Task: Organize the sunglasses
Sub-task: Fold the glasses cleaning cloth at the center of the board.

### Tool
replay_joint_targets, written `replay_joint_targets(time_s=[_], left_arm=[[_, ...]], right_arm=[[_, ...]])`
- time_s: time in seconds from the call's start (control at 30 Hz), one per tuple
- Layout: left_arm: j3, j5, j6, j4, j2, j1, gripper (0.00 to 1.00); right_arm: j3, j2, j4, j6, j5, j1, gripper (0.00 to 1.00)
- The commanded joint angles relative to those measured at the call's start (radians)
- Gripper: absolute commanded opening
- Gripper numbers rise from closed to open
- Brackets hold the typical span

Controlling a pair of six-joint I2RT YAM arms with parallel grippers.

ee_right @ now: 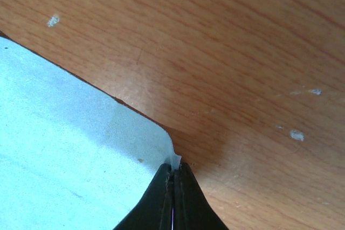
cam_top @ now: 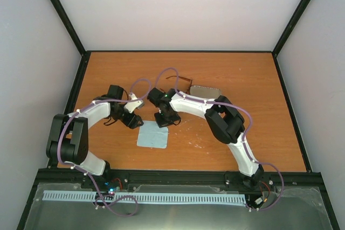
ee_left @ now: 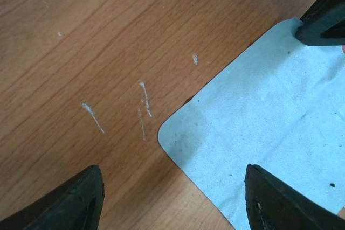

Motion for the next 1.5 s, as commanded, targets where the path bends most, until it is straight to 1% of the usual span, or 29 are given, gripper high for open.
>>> replay_joint_targets(time_s=[0.0, 0.2, 0.57, 0.8, 0.93, 1.03, 1.2, 1.4, 1.47], left_arm=[[0.002, 0.031, 0.013, 0.000, 0.004, -0.005, 0.71], [0.010, 0.012, 0.037, 0.006, 0.036, -0.011, 0.63], [0.055, 0.013, 0.044, 0.066, 0.109, -0.022, 0.62], [0.084, 0.034, 0.047, 0.066, 0.164, -0.051, 0.54], [0.054, 0.014, 0.054, 0.070, 0.159, -0.092, 0.49], [0.014, -0.036, 0.054, 0.094, 0.140, -0.123, 0.45], [-0.037, -0.104, 0.054, 0.132, 0.117, -0.125, 0.42], [-0.059, -0.139, 0.052, 0.157, 0.121, -0.124, 0.34], [-0.065, -0.147, 0.052, 0.161, 0.126, -0.125, 0.33]], right_arm=[[0.014, 0.007, -0.036, 0.011, 0.070, 0.015, 0.03], [0.033, -0.006, -0.032, 0.008, 0.088, 0.013, 0.03], [0.035, -0.020, -0.009, 0.004, 0.081, 0.013, 0.03], [0.037, -0.023, -0.002, 0.000, 0.073, 0.013, 0.03], [0.037, -0.029, -0.001, 0.003, 0.073, 0.009, 0.03], [0.033, -0.035, 0.002, 0.004, 0.075, 0.006, 0.03], [0.022, -0.042, 0.005, 0.003, 0.076, 0.003, 0.03], [0.019, -0.043, 0.008, 0.005, 0.076, 0.003, 0.03], [0.021, -0.043, 0.007, 0.005, 0.078, 0.003, 0.03]])
